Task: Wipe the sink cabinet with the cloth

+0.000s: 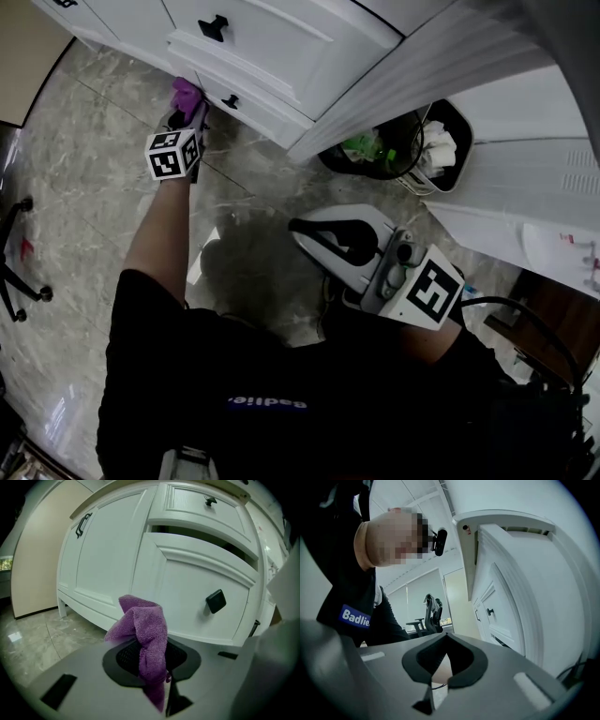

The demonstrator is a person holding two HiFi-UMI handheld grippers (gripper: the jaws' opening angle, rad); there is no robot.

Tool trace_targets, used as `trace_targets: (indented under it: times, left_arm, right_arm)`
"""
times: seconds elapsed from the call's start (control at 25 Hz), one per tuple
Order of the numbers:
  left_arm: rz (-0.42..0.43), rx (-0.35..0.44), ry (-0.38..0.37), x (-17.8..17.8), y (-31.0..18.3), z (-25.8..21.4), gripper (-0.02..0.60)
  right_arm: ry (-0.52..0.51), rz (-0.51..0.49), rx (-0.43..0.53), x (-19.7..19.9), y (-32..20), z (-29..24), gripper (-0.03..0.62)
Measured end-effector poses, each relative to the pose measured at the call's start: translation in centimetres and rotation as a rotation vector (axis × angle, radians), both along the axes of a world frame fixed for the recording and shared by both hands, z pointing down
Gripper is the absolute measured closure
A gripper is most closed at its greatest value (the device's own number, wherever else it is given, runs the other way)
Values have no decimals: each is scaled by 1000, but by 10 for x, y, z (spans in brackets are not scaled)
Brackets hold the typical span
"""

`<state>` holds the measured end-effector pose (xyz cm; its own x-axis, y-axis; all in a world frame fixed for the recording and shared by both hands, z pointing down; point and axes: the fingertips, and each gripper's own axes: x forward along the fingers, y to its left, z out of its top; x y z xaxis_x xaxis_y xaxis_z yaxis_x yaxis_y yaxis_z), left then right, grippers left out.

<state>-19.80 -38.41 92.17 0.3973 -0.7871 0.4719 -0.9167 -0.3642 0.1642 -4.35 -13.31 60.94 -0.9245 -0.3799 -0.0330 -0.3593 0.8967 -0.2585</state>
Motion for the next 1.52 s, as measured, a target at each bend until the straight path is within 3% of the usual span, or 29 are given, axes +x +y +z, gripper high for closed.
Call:
trace_targets:
  times: [0.24,0.44,0.76,0.92,1.12,1.32,1.52]
  left_arm:
    - [80,-27,3,41,20,9,497]
    - [212,-46,-6,93,59,7,497]
    - [355,-66,66,167,113,0,497]
    - [364,-60,131,185,128,-10,497]
    - [373,-58,157,189,142,-24,497]
    - [328,-20,134,159,142,-49,497]
    - [288,-9,121,117,171,-132,497]
  right_arm:
    - [-21,-12,1,-2,-2,-2,597]
    - [-55,-37,-3,-9,-3,-8,597]
    - [-103,-61,-8,-14,-1,-19,597]
    - [-122,-70,-3,-18,-3,-24,597]
    - [-149,-74,10,-26,-5,-33,597]
    - [-168,-79,6,-36,-10,-45,597]
    - [-167,-50,-35,-52,-12,-89,597]
